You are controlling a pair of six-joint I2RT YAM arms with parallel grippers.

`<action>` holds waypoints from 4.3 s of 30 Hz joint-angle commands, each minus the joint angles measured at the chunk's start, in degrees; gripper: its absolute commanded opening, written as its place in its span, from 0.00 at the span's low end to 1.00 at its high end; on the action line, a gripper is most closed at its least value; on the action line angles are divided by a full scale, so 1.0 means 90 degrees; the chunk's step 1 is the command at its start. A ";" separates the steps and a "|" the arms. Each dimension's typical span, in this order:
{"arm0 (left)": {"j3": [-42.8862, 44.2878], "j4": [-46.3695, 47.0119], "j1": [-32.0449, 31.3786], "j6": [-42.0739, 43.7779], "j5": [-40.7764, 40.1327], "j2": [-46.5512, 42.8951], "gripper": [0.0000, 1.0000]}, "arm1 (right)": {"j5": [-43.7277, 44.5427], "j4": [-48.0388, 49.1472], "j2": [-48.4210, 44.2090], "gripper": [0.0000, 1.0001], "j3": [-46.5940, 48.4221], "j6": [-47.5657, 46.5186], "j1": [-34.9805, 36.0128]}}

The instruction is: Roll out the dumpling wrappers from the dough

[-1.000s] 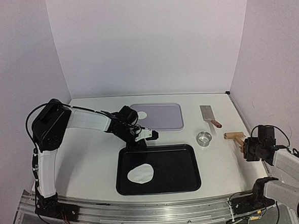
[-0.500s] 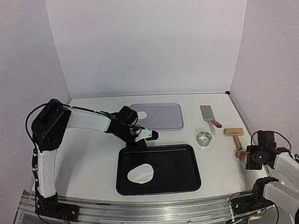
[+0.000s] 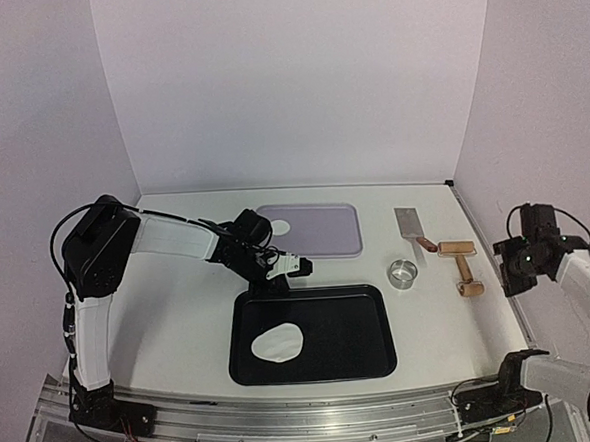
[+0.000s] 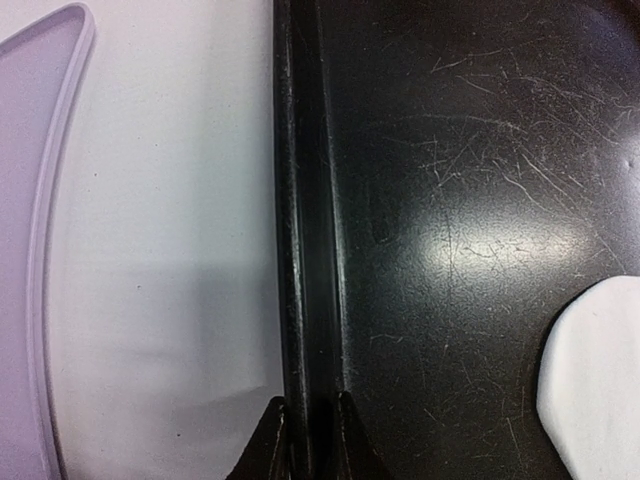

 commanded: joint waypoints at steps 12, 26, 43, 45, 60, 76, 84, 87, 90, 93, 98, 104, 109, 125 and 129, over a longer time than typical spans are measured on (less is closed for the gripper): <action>0.0319 -0.0766 -0.0049 0.0151 -0.0190 -0.0278 0.27 | 0.1365 -0.2669 0.2368 0.72 0.3887 -0.3329 0.3516; 0.0099 -0.0247 -0.0049 0.0414 -0.0516 -0.0029 0.09 | 0.1522 -0.2279 0.4667 0.56 0.4209 -0.2495 0.4364; 0.0397 -0.0550 -0.0040 0.0303 -0.0274 -0.0140 0.16 | 0.1418 -0.1456 0.5952 0.40 0.3898 -0.1915 0.3928; 0.0429 -0.0580 -0.0040 0.0272 -0.0234 -0.0166 0.18 | 0.1420 -0.1316 0.5978 0.39 0.3811 -0.1865 0.3850; 0.0780 -0.0958 -0.0040 0.0085 -0.0198 -0.0212 0.27 | 0.1217 -0.0659 0.6232 0.23 0.3526 -0.1854 0.3665; 0.1536 -0.1625 0.0252 -0.1115 0.0324 -0.0630 0.32 | 0.1031 -0.0672 0.6250 0.00 0.3710 -0.2682 0.3725; 0.1520 -0.1781 0.0495 -0.2477 0.0756 -0.1654 0.46 | 0.1888 -0.1241 0.5424 0.00 0.4735 -0.3381 0.4233; 0.1422 -0.1981 0.0560 -0.2998 0.0990 -0.2077 0.50 | 0.2142 -0.1533 0.5323 0.00 0.5250 -0.3687 0.4689; 0.1083 -0.2097 0.0581 -0.3355 0.1120 -0.2591 0.52 | 0.2348 -0.1804 0.5299 0.00 0.5639 -0.3819 0.5180; 0.0693 -0.2130 0.0585 -0.3755 0.1070 -0.3152 0.54 | 0.2170 -0.1932 0.5204 0.00 0.5824 -0.3694 0.5503; -0.0091 -0.1954 0.0593 -0.4970 0.0830 -0.4059 0.55 | 0.1344 -0.1935 0.5481 0.00 0.6435 -0.3375 0.6430; -0.0854 -0.2187 0.0595 -0.6273 -0.0160 -0.4757 0.56 | 0.0683 -0.1967 0.6369 0.00 0.7005 -0.2204 0.7454; -0.1840 -0.1785 0.0562 -0.7298 -0.0073 -0.5590 0.53 | 0.0495 -0.1944 0.6846 0.00 0.7153 -0.1385 0.8071; -0.4024 0.0147 -0.0863 -0.9371 -0.0382 -0.5647 0.44 | 0.0947 -0.0651 0.6682 0.00 0.5812 -0.0184 0.8728; -0.4147 0.0490 -0.1032 -0.9286 -0.0372 -0.5272 0.45 | 0.1045 -0.0469 0.6698 0.00 0.5754 -0.0125 0.8777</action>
